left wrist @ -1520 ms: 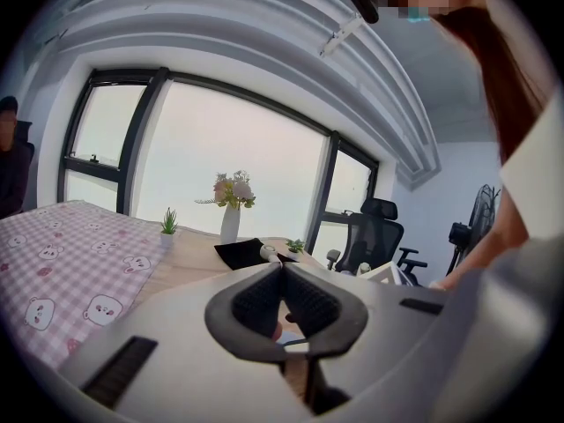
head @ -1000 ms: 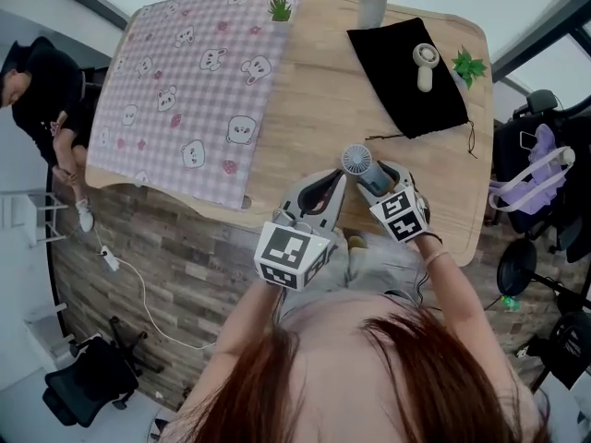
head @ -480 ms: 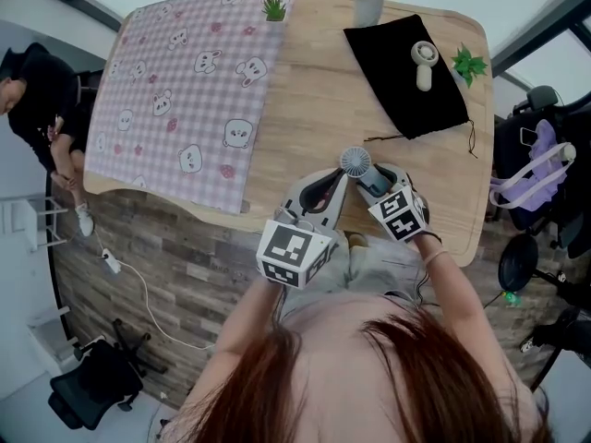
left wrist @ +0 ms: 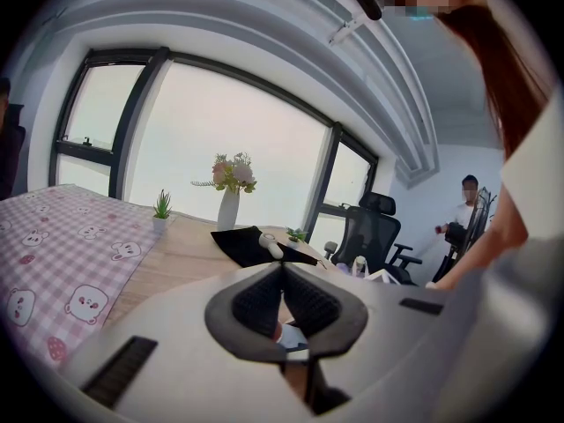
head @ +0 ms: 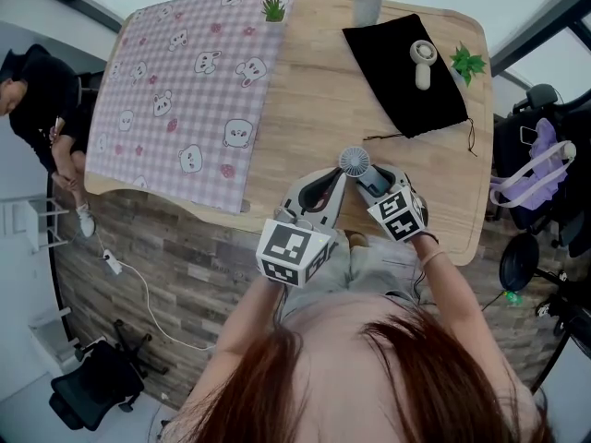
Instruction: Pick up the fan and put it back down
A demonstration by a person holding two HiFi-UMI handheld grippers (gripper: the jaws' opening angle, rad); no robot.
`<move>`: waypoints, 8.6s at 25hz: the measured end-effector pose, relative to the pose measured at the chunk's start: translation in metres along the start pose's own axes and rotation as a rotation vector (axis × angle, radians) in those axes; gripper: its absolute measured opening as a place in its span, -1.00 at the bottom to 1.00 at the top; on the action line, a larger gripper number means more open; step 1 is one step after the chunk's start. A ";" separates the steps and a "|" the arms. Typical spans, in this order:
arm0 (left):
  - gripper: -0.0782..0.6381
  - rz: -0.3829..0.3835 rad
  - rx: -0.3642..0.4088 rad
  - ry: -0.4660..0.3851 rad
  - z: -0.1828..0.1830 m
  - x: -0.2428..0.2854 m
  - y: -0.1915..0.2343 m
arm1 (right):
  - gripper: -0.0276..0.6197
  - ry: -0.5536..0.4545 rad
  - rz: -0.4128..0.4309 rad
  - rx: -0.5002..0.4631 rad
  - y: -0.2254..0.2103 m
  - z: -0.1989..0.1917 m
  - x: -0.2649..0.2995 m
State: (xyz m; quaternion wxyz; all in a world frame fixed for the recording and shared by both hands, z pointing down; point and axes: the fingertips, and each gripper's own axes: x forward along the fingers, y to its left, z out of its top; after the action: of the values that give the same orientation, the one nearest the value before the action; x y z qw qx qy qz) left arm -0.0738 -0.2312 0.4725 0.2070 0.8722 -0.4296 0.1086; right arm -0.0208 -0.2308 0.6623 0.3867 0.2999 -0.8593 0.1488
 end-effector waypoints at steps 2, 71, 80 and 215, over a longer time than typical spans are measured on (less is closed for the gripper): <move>-0.74 0.001 0.000 -0.002 -0.001 -0.001 -0.001 | -0.26 -0.003 -0.007 -0.007 0.000 0.000 -0.001; -0.75 0.038 0.161 -0.137 0.050 -0.053 -0.068 | -0.26 -0.481 -0.224 0.086 0.006 0.102 -0.215; -0.75 0.048 0.173 -0.179 0.066 -0.066 -0.083 | -0.26 -0.563 -0.221 0.083 0.014 0.114 -0.248; -0.74 0.034 0.069 -0.083 0.034 -0.031 -0.040 | -0.24 -0.166 -0.184 0.107 -0.030 0.000 -0.082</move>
State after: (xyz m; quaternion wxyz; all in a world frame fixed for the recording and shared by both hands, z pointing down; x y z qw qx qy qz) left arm -0.0605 -0.2026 0.4203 0.1570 0.8752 -0.4485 0.0906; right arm 0.0407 -0.2211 0.6009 0.3095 0.4090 -0.8481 0.1331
